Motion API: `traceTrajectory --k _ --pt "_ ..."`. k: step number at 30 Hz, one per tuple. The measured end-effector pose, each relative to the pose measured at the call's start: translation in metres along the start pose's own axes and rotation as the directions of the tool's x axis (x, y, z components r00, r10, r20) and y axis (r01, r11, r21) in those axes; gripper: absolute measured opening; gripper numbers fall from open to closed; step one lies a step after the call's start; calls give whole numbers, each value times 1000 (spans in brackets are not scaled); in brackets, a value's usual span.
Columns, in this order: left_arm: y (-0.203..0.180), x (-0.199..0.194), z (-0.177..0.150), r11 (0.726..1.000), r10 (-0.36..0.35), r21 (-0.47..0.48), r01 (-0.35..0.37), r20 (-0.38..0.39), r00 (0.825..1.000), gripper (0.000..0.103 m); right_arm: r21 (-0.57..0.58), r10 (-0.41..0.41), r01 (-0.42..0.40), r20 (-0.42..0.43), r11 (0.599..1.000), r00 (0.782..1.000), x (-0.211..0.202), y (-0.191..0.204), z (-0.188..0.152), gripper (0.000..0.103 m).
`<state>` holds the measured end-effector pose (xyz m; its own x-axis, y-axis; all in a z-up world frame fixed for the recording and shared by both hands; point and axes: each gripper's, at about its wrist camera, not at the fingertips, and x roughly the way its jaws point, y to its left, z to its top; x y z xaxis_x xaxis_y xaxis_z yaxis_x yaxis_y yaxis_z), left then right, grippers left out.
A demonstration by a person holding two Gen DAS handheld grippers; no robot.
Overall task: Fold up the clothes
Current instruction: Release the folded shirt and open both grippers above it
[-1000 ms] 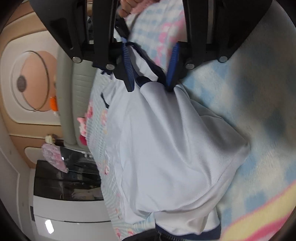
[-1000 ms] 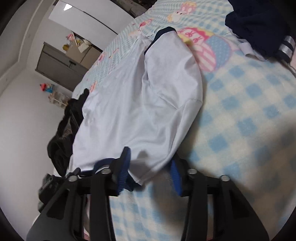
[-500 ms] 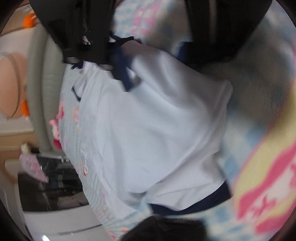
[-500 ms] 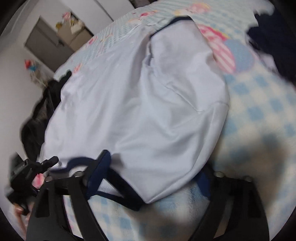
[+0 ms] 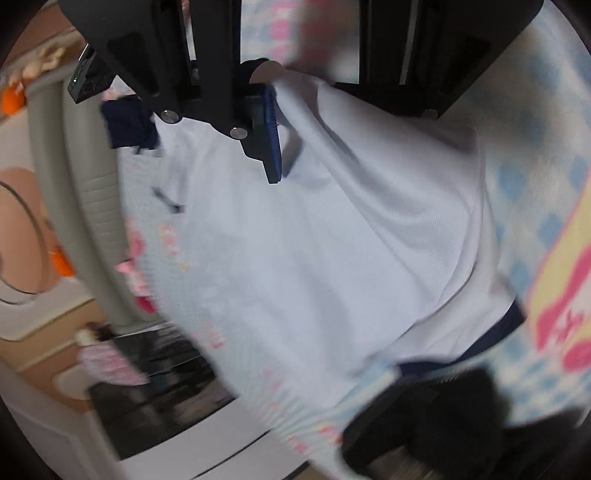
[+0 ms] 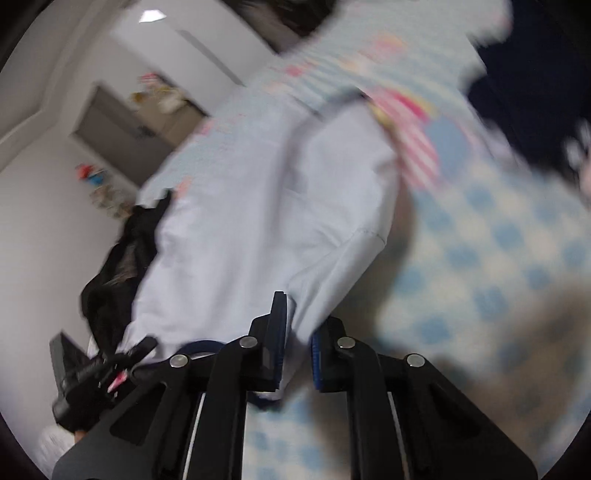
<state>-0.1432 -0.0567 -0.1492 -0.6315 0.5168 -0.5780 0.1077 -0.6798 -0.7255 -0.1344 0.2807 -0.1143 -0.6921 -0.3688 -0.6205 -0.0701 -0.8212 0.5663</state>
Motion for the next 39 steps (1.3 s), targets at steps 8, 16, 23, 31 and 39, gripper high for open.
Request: traceTrajectory --k 8,16,23,31,39 --pt "21 37 -6 996 -17 -92 9 -95 995 13 50 -24 31 -151 998 988 70 0 -9 13" --pt "-15 -9 -12 988 40 147 -37 -14 999 5 -133 -68 65 -19 989 998 14 47 -2 4" --pt "-16 -48 -26 977 36 210 -30 -23 999 5 -204 -47 34 -57 978 997 -33 42 -15 4" --pt "-8 -63 -61 967 66 251 -52 -47 997 4 -203 -63 46 -82 978 995 -54 27 -46 4" --pt "16 -58 -73 969 103 238 -73 -120 987 10 -253 -140 103 -131 962 981 -46 23 -70 5"
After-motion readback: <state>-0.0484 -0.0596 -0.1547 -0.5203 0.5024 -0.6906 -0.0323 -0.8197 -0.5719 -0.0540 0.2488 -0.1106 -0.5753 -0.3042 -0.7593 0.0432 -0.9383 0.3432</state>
